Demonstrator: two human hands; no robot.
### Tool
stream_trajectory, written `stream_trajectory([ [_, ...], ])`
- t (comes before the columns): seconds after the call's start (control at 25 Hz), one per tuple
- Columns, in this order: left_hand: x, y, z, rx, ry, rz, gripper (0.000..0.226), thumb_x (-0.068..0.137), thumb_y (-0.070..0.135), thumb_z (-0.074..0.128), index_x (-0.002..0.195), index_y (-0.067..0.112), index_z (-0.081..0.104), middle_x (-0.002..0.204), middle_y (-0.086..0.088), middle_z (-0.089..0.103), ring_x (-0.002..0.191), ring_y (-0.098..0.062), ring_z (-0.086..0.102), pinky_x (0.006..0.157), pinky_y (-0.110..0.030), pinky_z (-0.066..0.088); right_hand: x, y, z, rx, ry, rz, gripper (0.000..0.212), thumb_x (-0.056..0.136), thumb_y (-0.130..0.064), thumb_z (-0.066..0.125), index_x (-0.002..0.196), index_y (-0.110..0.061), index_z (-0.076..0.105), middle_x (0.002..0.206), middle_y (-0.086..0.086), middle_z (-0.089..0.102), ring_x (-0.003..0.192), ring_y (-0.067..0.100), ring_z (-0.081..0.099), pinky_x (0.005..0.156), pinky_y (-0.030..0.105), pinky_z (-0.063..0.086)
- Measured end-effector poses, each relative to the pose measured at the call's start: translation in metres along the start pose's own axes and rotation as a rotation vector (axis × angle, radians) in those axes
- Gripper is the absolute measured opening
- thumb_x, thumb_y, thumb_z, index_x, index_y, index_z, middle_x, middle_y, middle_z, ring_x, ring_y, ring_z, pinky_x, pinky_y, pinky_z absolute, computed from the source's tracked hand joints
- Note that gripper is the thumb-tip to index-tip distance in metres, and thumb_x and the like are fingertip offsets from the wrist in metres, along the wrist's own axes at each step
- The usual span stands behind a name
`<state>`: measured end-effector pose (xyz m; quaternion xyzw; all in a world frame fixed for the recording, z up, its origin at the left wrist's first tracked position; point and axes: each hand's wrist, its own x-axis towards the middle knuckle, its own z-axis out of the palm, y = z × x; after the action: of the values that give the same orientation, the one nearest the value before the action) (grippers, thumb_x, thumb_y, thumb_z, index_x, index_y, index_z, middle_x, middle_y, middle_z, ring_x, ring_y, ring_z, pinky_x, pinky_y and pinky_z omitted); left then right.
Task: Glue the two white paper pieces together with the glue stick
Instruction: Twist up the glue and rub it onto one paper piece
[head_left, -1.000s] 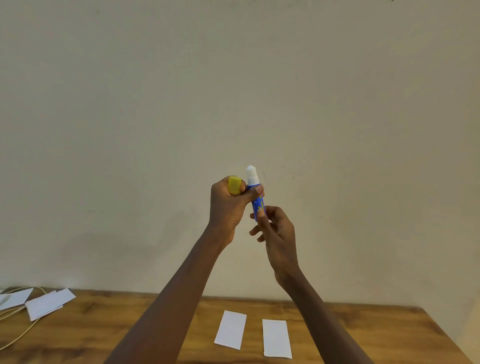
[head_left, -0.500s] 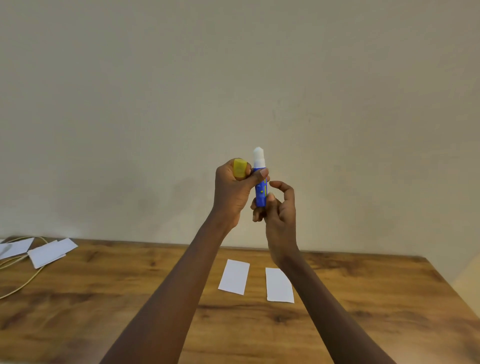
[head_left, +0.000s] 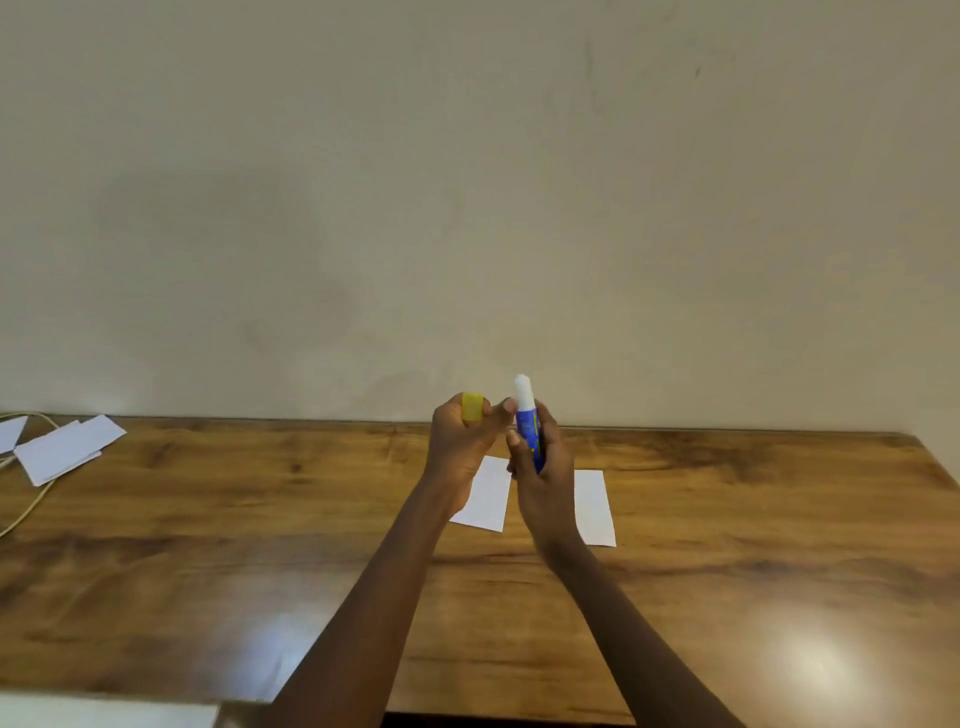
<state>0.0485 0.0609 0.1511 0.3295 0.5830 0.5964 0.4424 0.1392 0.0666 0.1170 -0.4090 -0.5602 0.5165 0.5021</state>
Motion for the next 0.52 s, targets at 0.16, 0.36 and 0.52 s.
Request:
stream_trajectory([
  [0.16,0.011,-0.050,-0.018,0.167,0.158,-0.165,0.030,0.076,0.025,0.069,0.081,-0.002,0.059,0.074,-0.011,0.060,0.072,-0.022,0.055,0.067,-0.034,0.045,-0.004,0.062,0.024,-0.093,0.117,0.233,0.015,0.090,-0.025,0.045,0.098,-0.014,0.040,0.082,0.007,0.048,0.066,0.012,0.046,0.058,0.017,0.042],
  [0.36,0.008,-0.088,-0.039,0.360,0.283,-0.194,0.023,0.076,0.014,0.065,0.089,-0.004,0.059,0.088,-0.019,0.064,0.078,-0.027,0.058,0.065,-0.030,0.045,-0.003,0.110,0.033,-0.762,-0.169,0.238,0.043,0.084,-0.017,0.058,0.119,-0.006,0.036,0.126,0.013,0.047,0.113,0.025,0.047,0.096,0.034,0.041],
  [0.52,0.001,-0.105,-0.052,0.507,0.355,-0.148,0.017,0.076,0.008,0.064,0.086,-0.003,0.056,0.091,-0.021,0.066,0.081,-0.032,0.059,0.066,-0.032,0.043,-0.002,0.112,-0.003,-0.672,-0.408,0.273,0.048,0.079,-0.007,0.062,0.120,-0.009,0.036,0.126,0.013,0.048,0.115,0.025,0.047,0.090,0.029,0.043],
])
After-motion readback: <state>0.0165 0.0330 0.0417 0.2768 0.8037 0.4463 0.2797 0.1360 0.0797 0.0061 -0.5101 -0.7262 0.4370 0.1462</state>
